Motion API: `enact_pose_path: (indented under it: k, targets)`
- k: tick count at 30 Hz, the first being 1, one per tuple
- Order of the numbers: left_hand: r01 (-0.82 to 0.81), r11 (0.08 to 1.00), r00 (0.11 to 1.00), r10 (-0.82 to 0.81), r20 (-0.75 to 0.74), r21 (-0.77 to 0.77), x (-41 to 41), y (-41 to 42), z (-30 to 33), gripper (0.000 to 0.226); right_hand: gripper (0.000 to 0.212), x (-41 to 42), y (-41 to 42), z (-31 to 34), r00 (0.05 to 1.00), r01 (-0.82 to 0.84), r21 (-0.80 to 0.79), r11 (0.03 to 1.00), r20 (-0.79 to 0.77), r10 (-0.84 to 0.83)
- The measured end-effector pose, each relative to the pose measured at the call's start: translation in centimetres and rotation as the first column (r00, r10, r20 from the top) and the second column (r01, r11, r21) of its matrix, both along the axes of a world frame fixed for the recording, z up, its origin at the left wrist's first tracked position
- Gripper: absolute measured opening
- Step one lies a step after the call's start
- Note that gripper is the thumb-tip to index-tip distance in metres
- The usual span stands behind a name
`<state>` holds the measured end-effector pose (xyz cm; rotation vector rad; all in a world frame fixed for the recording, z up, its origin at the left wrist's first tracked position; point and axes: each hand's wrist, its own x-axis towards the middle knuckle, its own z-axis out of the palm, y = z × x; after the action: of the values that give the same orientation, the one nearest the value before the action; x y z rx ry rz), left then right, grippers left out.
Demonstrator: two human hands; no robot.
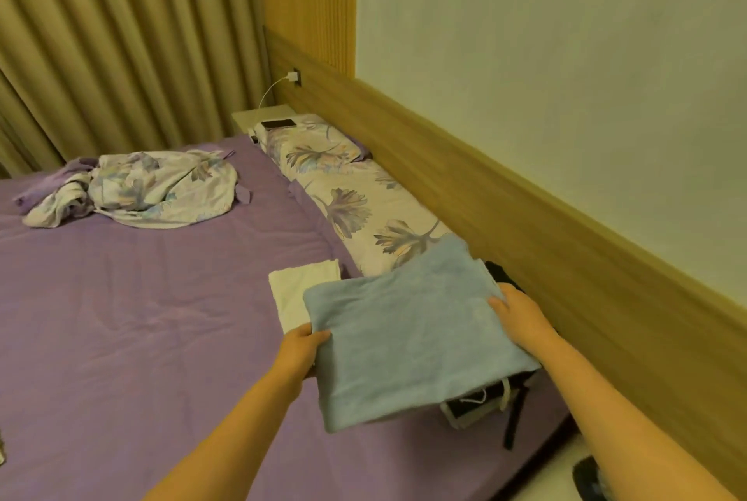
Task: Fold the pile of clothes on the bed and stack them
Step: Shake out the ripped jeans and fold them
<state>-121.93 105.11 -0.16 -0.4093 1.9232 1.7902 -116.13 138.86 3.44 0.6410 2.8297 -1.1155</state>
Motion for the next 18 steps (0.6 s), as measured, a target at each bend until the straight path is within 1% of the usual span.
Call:
enact_pose_path:
  k: [4, 9, 11, 15, 17, 18]
  targets:
    - [0.074, 0.997, 0.997, -0.074, 0.007, -0.035, -1.8, 8.0, 0.4, 0.015, 0.031, -0.9, 7.5, 0.2, 0.999, 0.002, 0.073, 0.997, 0.032, -0.004]
    - [0.163, 0.986, 0.987, -0.163, 0.005, -0.046, -3.5, 16.6, 0.2, 0.020, 0.026, -2.6, 15.6, -1.0, 0.998, 0.051, 0.182, 0.982, 0.039, -0.059]
    - [0.182, 0.982, 0.983, -0.183, -0.004, -0.044, -4.0, 18.8, -0.1, 0.022, 0.025, -3.5, 17.8, -1.8, 0.996, 0.069, 0.167, 0.984, 0.035, -0.076]
    - [0.166, 0.985, 0.986, -0.166, 0.011, -0.041, -5.5, 21.6, -1.4, 0.031, 0.026, -5.6, 20.5, -4.2, 0.995, 0.097, 0.094, 0.991, 0.009, -0.099]
    - [0.222, 0.972, 0.975, -0.221, 0.030, -0.077, -6.1, 22.2, -2.5, 0.037, 0.032, -6.4, 21.5, -5.9, 0.992, 0.121, 0.076, 0.990, 0.028, -0.123]
    - [0.285, 0.949, 0.958, -0.284, 0.032, -0.132, -6.3, 22.4, -3.3, 0.045, 0.038, -6.8, 21.7, -6.8, 0.990, 0.114, 0.086, 0.990, 0.072, -0.120]
